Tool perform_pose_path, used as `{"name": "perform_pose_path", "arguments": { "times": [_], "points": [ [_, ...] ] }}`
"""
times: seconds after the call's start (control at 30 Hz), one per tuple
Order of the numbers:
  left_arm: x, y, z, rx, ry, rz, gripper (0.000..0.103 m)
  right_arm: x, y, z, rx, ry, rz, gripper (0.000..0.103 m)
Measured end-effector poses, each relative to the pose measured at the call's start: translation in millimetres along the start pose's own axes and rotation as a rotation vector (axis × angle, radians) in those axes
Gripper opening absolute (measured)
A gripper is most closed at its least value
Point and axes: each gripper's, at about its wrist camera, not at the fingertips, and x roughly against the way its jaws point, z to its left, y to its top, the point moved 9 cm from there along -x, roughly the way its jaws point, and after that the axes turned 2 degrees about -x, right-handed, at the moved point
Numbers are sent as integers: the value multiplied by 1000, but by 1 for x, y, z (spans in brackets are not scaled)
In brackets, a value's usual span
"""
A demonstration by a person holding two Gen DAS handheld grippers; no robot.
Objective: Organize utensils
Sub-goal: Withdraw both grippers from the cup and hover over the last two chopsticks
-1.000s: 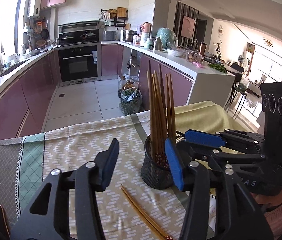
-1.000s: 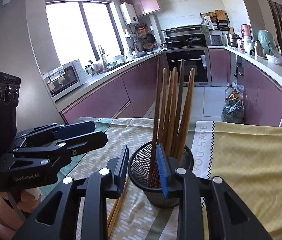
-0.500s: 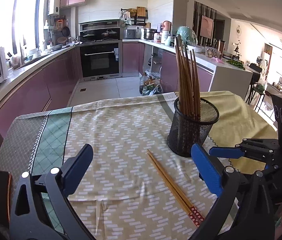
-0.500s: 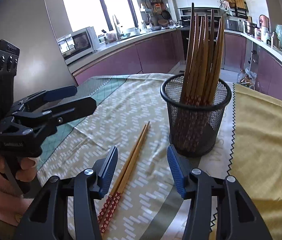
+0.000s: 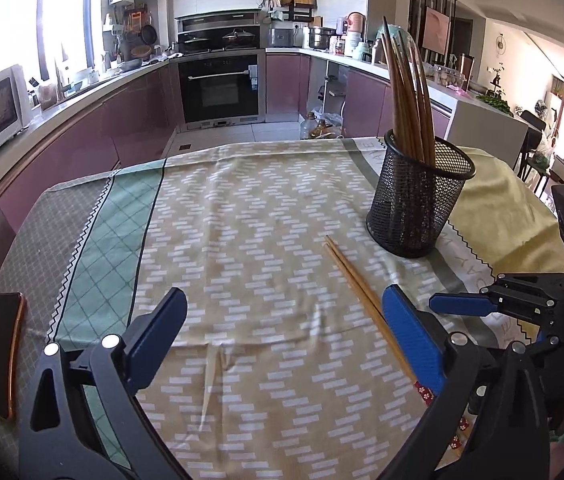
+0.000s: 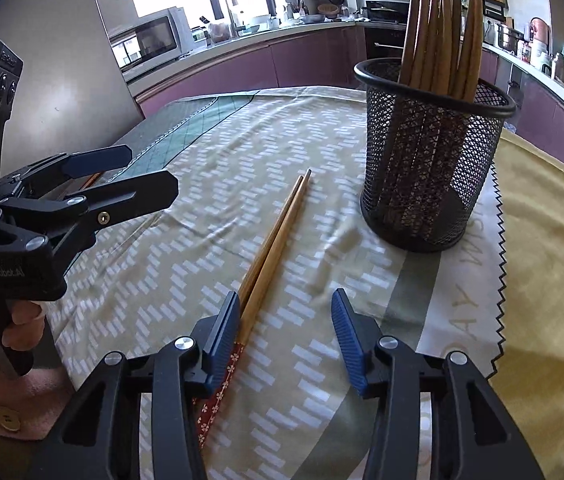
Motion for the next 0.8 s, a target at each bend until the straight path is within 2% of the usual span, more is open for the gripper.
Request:
{"name": "perform_pose_path", "arguments": {
  "times": [0.23, 0.57, 0.8],
  "points": [
    [-5, -5, -2, 5, -10, 21, 94, 2, 2, 0, 6, -15, 4, 43],
    [-16, -16, -9, -1, -33, 64, 91, -3, 6, -5, -31, -10, 17, 35],
    [-26, -24, -25, -40, -59, 99, 88, -6, 8, -6, -30, 1, 37, 34]
  ]
}}
